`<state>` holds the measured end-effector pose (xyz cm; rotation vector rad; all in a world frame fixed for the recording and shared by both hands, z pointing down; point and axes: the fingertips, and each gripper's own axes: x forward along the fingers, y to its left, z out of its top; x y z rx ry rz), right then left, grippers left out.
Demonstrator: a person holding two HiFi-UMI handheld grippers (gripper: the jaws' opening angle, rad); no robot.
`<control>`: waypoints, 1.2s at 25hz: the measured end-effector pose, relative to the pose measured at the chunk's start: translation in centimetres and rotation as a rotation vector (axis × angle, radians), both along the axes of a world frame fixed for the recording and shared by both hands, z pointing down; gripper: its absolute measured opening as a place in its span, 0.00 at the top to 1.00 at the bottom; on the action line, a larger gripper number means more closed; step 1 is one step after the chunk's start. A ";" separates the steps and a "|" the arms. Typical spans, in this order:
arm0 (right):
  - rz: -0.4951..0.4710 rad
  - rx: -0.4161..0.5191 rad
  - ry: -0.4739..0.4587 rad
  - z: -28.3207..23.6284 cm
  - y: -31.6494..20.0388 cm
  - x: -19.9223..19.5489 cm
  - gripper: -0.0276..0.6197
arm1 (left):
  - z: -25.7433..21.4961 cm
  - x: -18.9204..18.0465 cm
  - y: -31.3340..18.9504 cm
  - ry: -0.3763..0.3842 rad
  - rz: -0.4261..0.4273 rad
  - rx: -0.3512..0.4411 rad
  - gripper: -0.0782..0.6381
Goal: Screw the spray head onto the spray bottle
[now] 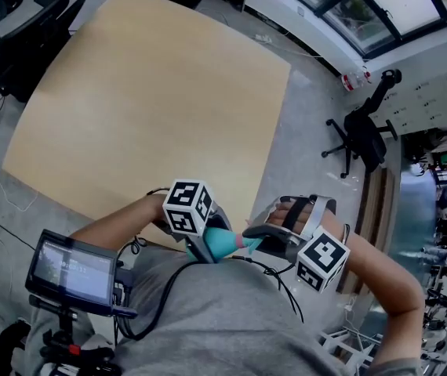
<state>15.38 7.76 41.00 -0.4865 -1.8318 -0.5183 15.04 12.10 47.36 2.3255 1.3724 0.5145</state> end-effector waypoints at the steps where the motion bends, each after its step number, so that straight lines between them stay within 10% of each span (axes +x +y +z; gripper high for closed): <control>1: 0.071 -0.050 0.010 0.0 0.0 0.0 0.79 | 0.0 0.0 0.1 0.000 0.003 0.005 0.35; 9: 1.048 -0.630 0.216 1.1 -0.2 0.8 0.79 | 0.6 0.0 0.2 -0.102 -0.005 -0.007 0.35; 14: 1.385 -0.962 0.229 1.8 0.3 1.8 0.79 | 1.0 0.1 0.0 -0.190 -0.030 0.023 0.35; 25: 1.215 -0.949 0.105 -1.0 -0.9 1.2 0.75 | 0.0 0.5 -0.4 -0.058 -0.066 -0.018 0.35; 30: 0.895 -0.654 -0.016 -1.1 -1.3 -0.1 0.76 | -0.1 0.7 -0.4 -0.023 -0.089 -0.053 0.35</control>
